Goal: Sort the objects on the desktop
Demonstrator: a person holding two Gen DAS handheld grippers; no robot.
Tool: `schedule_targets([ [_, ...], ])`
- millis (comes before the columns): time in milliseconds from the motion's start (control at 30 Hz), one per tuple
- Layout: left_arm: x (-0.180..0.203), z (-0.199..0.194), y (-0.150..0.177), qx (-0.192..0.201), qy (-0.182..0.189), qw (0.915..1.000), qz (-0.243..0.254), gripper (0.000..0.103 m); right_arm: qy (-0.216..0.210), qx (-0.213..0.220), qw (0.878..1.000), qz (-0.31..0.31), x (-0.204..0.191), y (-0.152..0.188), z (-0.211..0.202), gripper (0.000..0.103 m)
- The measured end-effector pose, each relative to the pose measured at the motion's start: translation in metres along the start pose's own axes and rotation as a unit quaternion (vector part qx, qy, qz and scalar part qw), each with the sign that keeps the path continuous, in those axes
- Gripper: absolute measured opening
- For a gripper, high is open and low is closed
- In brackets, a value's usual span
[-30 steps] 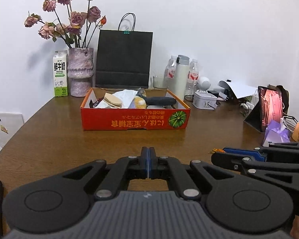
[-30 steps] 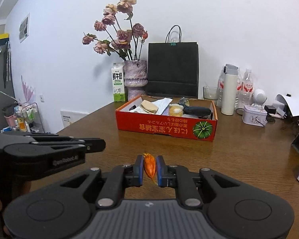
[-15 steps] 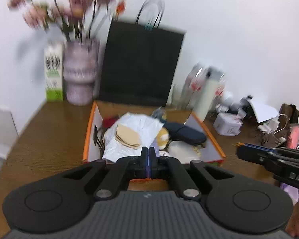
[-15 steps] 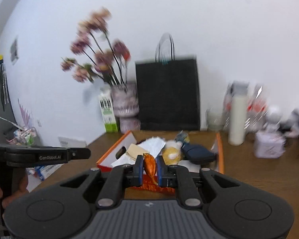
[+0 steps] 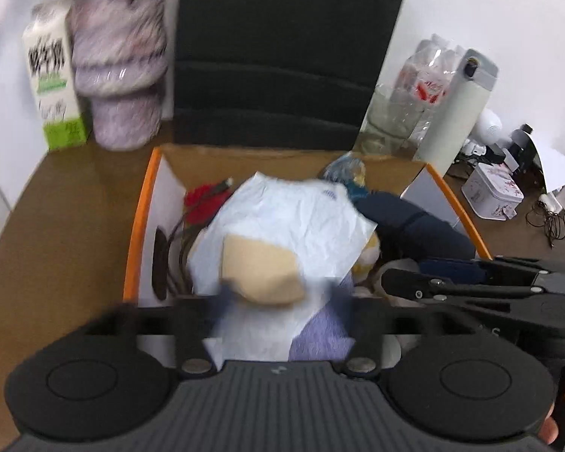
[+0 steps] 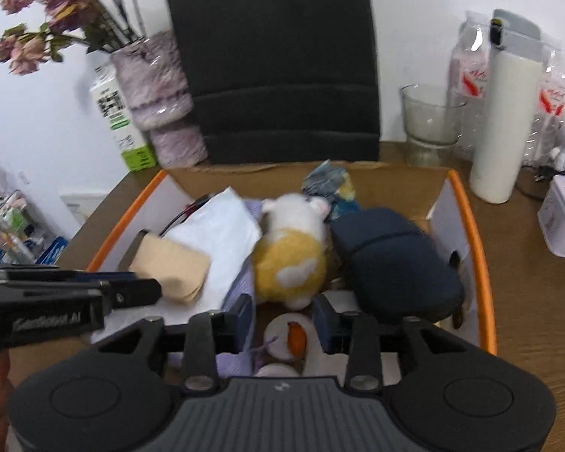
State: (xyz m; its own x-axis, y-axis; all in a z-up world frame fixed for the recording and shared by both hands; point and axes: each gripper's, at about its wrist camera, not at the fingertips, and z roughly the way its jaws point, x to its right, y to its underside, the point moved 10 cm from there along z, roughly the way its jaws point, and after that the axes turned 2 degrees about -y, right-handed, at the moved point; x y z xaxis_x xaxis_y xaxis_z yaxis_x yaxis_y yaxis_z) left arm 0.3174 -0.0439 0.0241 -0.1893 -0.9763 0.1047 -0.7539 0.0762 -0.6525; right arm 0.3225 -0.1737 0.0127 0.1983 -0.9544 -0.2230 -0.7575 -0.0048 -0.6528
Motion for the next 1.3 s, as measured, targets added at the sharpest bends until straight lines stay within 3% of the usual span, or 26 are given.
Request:
schedule_targets([
  [67, 0.0, -0.007, -0.006, 0.024, -0.021, 0.9995, -0.003, 0.102, 0.009, 0.01, 1.0, 0.004, 0.005, -0.004, -0.007, 0.057],
  [267, 0.003, -0.026, -0.003, 0.026, -0.02, 0.9992, -0.023, 0.103, 0.06, 0.04, 0.997, -0.012, 0.02, -0.004, -0.039, 0.084],
  [333, 0.003, -0.035, 0.004, 0.032, -0.025, 0.9989, -0.024, 0.103, 0.072, 0.054, 0.996, -0.012, 0.022, -0.002, -0.054, 0.088],
  [533, 0.004, -0.074, 0.049, 0.064, -0.044, 0.9965, -0.031, 0.103, 0.073, 0.084, 0.994, 0.006, 0.019, 0.026, -0.097, 0.09],
  [767, 0.022, -0.114, 0.13, 0.11, -0.052, 0.9926, -0.005, 0.103, 0.1, 0.128, 0.986, -0.02, 0.002, 0.099, -0.132, 0.095],
  [933, 0.029, -0.122, 0.181, 0.119, -0.064, 0.9907, 0.021, 0.103, 0.095, 0.108, 0.989, -0.044, -0.013, 0.156, -0.133, 0.095],
  [1067, 0.026, -0.111, 0.218, 0.099, -0.059, 0.9933, 0.006, 0.103, 0.093, 0.094, 0.99, -0.047, -0.02, 0.192, -0.128, 0.095],
  [1300, 0.022, -0.091, 0.242, 0.081, -0.079, 0.993, 0.032, 0.103, 0.103, 0.077, 0.991, -0.032, -0.013, 0.233, -0.109, 0.097],
])
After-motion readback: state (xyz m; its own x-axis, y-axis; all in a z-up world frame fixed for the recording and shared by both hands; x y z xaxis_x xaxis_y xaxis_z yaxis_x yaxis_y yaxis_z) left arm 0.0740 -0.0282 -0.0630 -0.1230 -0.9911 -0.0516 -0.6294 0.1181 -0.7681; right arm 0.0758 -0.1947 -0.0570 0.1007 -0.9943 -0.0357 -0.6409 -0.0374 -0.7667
